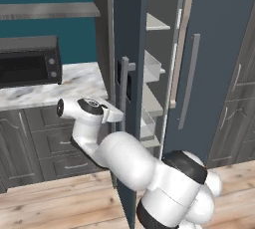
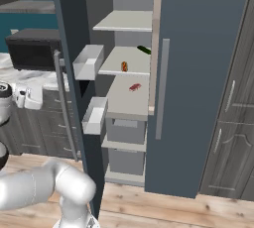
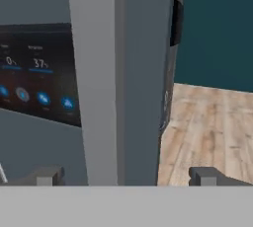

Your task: Store the hot dog in the freezer for long-term storage. Close the freezer door after placing the cooked food.

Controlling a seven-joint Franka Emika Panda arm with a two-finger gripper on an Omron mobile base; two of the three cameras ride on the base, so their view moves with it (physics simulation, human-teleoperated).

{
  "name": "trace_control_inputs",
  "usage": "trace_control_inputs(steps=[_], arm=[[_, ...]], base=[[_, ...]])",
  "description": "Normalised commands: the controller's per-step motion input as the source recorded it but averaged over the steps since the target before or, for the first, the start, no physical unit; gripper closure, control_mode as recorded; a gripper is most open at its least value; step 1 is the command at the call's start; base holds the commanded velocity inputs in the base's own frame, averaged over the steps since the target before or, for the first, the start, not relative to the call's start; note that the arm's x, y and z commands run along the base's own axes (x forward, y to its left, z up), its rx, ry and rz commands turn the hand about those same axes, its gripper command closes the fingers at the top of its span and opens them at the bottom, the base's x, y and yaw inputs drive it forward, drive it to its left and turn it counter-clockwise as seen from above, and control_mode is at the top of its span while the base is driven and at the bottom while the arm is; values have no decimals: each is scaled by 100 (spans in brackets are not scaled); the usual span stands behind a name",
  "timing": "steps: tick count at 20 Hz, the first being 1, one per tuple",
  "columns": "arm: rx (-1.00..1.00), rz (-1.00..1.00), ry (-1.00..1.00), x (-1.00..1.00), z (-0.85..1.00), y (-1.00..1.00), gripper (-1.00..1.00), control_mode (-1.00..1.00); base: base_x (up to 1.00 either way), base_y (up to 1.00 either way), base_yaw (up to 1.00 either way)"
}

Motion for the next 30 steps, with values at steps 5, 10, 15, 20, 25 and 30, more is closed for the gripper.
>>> trace_control_inputs(steps=[5,10,15,20,25,30], arm=[[0,-4,17,56,-10,0,-100,-100],[0,-1,24,43,-13,0,-100,-100],[0,-2,11,-18,-7,-17,-100,-100],[0,-8,0,-66,-4,-34,-100,-100],[0,-10,0,-33,-1,-47,-100,-100],[0,-1,2,0,0,-49,-100,-100]], base=[[0,0,0],[0,0,0],[0,0,0],[0,0,0],[0,0,0],[0,0,0]])
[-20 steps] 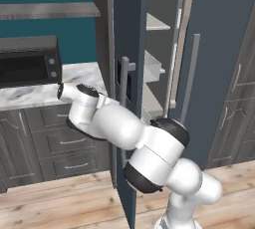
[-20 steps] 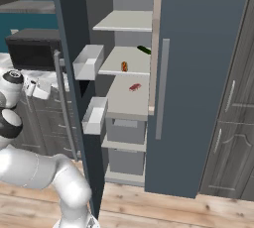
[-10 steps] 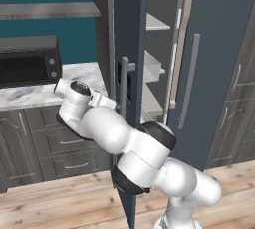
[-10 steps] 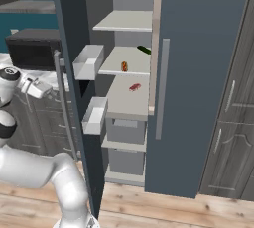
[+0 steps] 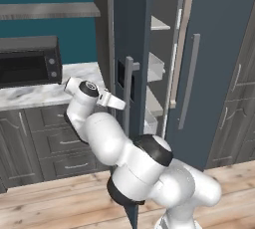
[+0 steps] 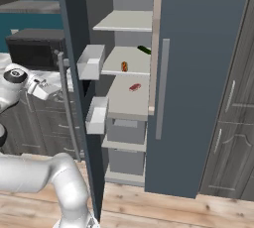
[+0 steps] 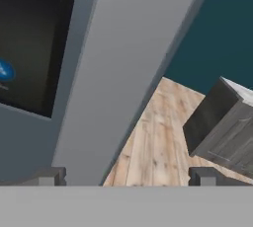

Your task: Store the hot dog in the freezer for long-term storage. Close the freezer door after placing the cooked food.

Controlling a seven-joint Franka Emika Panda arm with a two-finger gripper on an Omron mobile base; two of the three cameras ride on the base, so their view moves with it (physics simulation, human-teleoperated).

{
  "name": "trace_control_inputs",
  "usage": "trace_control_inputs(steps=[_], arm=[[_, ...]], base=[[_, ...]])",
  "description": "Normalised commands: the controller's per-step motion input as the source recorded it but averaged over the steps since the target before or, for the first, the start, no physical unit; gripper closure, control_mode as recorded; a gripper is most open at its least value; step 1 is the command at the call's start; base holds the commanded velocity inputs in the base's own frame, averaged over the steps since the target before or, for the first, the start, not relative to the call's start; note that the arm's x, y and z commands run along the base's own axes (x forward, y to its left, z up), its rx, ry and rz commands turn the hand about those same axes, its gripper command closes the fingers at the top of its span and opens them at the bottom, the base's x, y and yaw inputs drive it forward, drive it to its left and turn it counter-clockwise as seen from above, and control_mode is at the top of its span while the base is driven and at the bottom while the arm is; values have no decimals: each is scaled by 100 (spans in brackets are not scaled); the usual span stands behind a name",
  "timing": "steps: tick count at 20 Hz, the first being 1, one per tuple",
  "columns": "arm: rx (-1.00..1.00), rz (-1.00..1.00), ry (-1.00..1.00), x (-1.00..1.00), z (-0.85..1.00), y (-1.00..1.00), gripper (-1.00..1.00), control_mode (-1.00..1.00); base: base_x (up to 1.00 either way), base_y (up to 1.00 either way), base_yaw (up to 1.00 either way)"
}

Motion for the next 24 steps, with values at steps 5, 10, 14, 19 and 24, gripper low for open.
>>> trace_control_inputs(steps=[5,10,14,19,24], arm=[[0,0,0,0,0,-35,-100,-100],[0,1,0,6,-4,-70,-100,-100],[1,12,-1,29,0,-92,-100,-100],[7,27,-1,45,0,-98,-100,-100],[13,38,-3,37,0,-100,-100,-100]], base=[[0,0,0],[0,0,0],[0,0,0],[0,0,0],[0,0,0]])
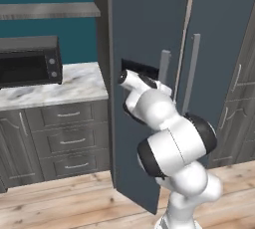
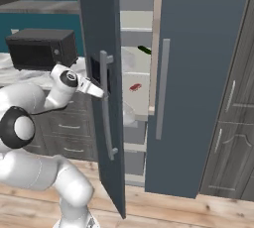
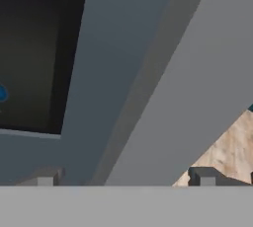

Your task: Store the hot dog in the freezer for long-term storage. Close the freezer door after placing the cooked food.

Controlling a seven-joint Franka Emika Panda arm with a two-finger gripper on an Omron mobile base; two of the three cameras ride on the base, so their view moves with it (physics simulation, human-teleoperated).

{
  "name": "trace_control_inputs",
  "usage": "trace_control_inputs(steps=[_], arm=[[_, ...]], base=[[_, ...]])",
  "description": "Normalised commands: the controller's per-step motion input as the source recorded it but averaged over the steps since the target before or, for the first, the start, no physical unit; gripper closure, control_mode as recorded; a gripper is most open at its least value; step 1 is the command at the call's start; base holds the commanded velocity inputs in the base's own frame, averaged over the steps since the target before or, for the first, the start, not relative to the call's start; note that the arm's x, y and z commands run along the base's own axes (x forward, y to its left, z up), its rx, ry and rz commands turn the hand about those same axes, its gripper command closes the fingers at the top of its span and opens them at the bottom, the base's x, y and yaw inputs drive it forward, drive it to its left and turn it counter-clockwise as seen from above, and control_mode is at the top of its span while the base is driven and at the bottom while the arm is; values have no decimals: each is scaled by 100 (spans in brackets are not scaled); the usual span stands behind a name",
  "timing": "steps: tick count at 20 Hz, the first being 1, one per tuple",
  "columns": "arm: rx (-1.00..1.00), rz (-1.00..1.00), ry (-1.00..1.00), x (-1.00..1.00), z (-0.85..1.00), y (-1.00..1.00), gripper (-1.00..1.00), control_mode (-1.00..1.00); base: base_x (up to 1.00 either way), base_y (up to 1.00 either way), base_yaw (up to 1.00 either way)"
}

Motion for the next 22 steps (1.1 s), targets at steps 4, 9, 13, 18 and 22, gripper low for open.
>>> trace_control_inputs(steps=[4,9,13,18,22], arm=[[16,37,-5,44,0,-70,-100,-100],[20,36,-2,58,0,-56,-100,-100],[25,37,-5,69,4,-62,-100,-100],[24,35,-7,80,14,-38,-100,-100],[12,35,-15,64,31,-31,-100,-100]], base=[[0,0,0],[0,0,0],[0,0,0],[0,0,0],[0,0,0]])
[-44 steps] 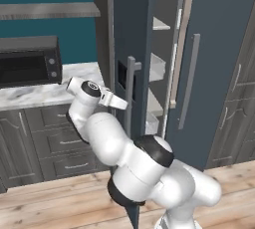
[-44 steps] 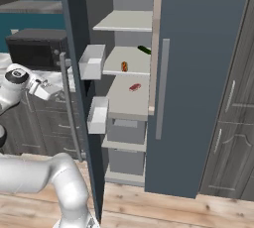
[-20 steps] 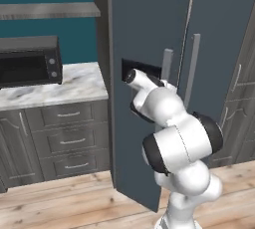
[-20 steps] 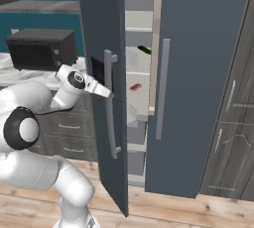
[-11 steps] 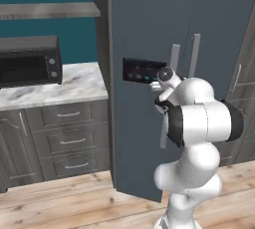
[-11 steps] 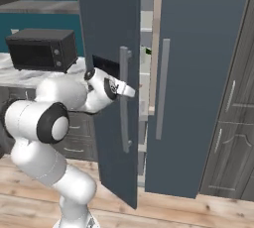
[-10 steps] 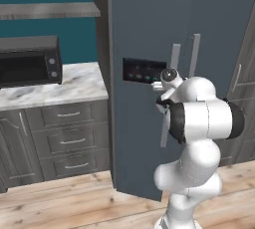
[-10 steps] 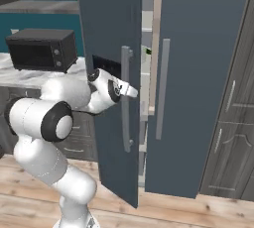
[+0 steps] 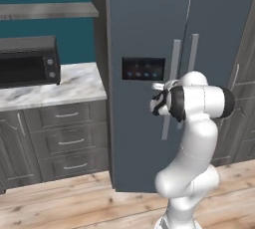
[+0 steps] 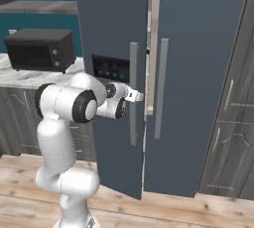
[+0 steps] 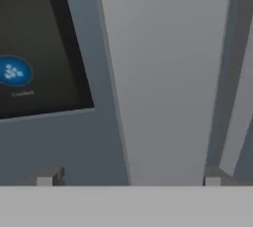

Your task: Store the hot dog in the freezer for long-term storage. Close the freezer door after placing the cooked food.

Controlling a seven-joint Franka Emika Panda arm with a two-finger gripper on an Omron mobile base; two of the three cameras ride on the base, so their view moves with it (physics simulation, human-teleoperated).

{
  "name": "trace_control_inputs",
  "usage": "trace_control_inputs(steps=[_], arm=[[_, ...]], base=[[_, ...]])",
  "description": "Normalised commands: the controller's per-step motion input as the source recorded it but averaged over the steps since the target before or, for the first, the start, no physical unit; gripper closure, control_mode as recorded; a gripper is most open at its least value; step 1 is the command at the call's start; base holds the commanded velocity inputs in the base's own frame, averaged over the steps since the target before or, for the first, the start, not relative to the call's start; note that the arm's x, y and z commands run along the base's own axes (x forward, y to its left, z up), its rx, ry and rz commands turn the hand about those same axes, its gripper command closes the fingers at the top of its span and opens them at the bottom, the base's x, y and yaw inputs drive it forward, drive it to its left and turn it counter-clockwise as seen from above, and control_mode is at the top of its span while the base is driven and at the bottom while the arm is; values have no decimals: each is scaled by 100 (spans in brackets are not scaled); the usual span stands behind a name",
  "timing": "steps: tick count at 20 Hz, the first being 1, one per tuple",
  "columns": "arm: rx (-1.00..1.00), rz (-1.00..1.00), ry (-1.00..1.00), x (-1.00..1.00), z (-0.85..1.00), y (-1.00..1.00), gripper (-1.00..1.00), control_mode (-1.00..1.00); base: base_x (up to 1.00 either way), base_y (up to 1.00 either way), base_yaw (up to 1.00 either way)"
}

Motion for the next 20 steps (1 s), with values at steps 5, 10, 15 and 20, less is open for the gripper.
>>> trace_control_inputs(steps=[5,10,15,20], arm=[[2,35,-2,55,61,-35,-100,-100],[1,31,3,42,65,-41,-100,-100],[7,10,20,43,65,-20,-100,-100],[2,3,25,57,84,-15,-100,-100]], base=[[0,0,0],[0,0,0],[0,0,0],[0,0,0]])
